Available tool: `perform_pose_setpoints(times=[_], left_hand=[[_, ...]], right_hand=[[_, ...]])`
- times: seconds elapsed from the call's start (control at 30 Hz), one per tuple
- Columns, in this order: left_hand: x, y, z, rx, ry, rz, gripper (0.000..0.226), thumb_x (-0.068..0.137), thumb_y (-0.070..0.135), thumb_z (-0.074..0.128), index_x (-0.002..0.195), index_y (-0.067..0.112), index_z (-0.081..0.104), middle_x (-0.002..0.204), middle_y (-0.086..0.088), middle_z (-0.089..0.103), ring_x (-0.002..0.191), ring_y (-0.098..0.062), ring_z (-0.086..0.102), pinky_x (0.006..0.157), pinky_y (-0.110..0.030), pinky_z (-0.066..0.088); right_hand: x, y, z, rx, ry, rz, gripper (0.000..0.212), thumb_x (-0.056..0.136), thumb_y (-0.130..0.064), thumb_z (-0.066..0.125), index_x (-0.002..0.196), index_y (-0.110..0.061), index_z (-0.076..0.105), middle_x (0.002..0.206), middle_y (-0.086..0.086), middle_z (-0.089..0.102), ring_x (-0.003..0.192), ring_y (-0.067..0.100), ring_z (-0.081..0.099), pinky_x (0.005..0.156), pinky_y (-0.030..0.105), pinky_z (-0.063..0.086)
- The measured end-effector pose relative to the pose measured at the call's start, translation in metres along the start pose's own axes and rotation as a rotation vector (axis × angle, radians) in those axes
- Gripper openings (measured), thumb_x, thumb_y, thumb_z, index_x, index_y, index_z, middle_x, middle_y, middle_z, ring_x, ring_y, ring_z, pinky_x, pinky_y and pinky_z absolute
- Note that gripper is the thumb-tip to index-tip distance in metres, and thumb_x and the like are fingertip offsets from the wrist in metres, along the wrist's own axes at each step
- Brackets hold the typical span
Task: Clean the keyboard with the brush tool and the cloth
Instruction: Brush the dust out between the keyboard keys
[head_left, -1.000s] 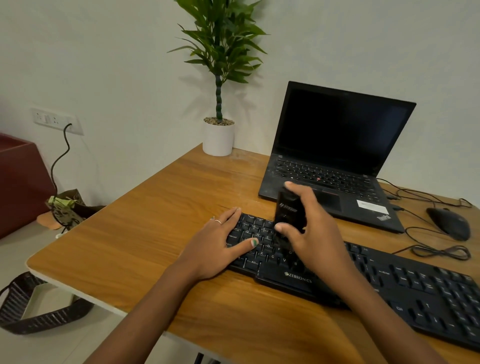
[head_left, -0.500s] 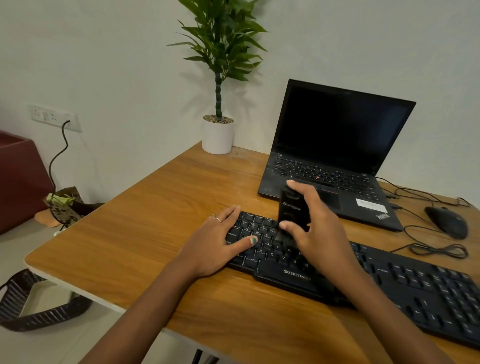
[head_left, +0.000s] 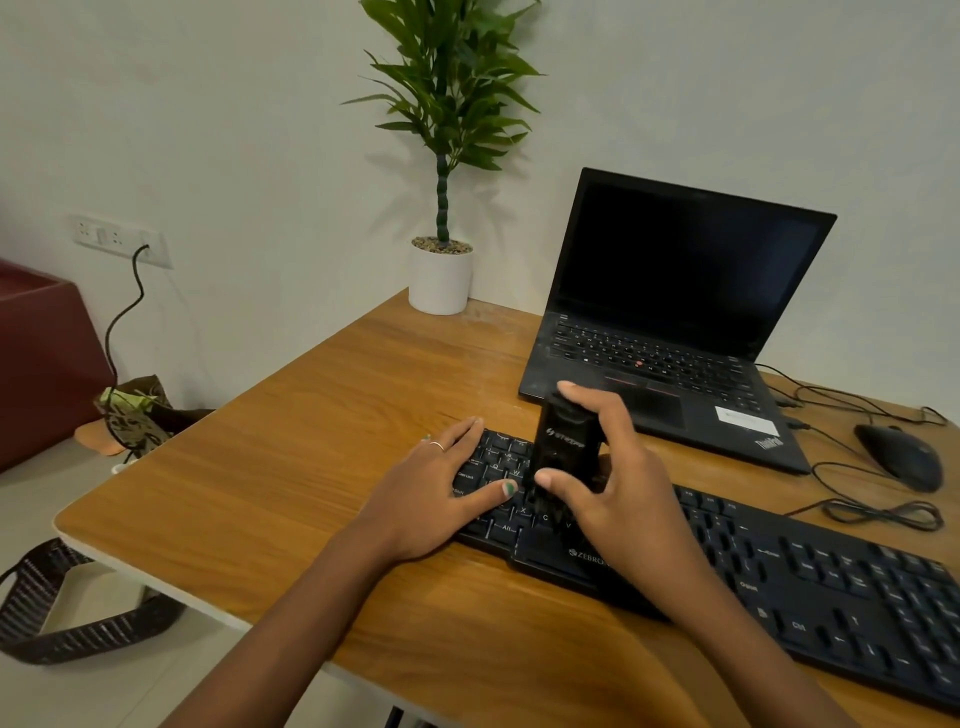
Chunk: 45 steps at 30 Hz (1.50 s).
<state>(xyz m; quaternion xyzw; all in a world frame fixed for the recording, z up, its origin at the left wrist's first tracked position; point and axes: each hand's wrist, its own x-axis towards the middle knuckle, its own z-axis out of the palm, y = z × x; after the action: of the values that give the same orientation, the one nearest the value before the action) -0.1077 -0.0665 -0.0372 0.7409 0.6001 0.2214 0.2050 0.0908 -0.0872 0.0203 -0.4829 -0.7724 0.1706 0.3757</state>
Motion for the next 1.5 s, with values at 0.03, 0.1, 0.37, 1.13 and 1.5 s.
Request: perform_pose_setpoints(times=[0.03, 0.1, 0.37, 1.13, 1.5], left_hand=[[0.000, -0.001, 0.000, -0.002, 0.000, -0.001, 0.106, 0.066, 0.093, 0.022, 0.155, 0.035, 0.009, 0.161, 0.016, 0.010, 0.148, -0.019, 0.016, 0.118, -0.043, 0.024], [0.000, -0.002, 0.000, -0.002, -0.009, -0.003, 0.105, 0.068, 0.093, 0.025, 0.155, 0.035, 0.009, 0.161, 0.017, 0.010, 0.148, -0.021, 0.015, 0.118, -0.044, 0.024], [0.001, -0.002, 0.001, -0.021, -0.005, -0.011, 0.106, 0.066, 0.093, 0.022, 0.154, 0.036, 0.009, 0.161, 0.016, 0.011, 0.148, -0.019, 0.014, 0.118, -0.044, 0.023], [-0.002, 0.002, 0.001, -0.099, 0.018, -0.005, 0.088, 0.080, 0.082, 0.018, 0.154, 0.033, 0.015, 0.160, 0.015, 0.013, 0.148, -0.015, 0.014, 0.119, -0.040, 0.020], [-0.004, 0.007, -0.002, -0.115, 0.016, -0.004, 0.086, 0.080, 0.074, 0.018, 0.154, 0.031, 0.016, 0.161, 0.014, 0.013, 0.148, -0.011, 0.012, 0.120, -0.035, 0.014]], right_hand=[[0.000, 0.001, -0.001, 0.007, -0.012, 0.004, 0.071, 0.080, -0.020, 0.070, 0.130, -0.048, 0.029, 0.107, -0.014, 0.054, 0.089, 0.005, 0.059, 0.067, 0.028, 0.057], [0.006, 0.006, -0.004, -0.053, 0.042, 0.029, 0.072, 0.081, -0.021, 0.069, 0.133, -0.045, 0.027, 0.109, -0.012, 0.052, 0.089, 0.009, 0.059, 0.069, 0.032, 0.057], [0.002, 0.004, -0.002, -0.025, -0.005, 0.010, 0.072, 0.080, -0.022, 0.070, 0.132, -0.048, 0.027, 0.110, -0.012, 0.053, 0.090, 0.008, 0.059, 0.068, 0.031, 0.057], [-0.001, 0.000, 0.000, 0.040, -0.009, -0.024, 0.071, 0.079, -0.021, 0.071, 0.130, -0.048, 0.030, 0.106, -0.021, 0.053, 0.091, 0.002, 0.058, 0.069, 0.027, 0.057], [-0.009, -0.008, 0.003, 0.065, -0.014, -0.017, 0.068, 0.079, -0.021, 0.072, 0.129, -0.045, 0.031, 0.103, -0.029, 0.047, 0.094, 0.000, 0.056, 0.073, 0.028, 0.056]])
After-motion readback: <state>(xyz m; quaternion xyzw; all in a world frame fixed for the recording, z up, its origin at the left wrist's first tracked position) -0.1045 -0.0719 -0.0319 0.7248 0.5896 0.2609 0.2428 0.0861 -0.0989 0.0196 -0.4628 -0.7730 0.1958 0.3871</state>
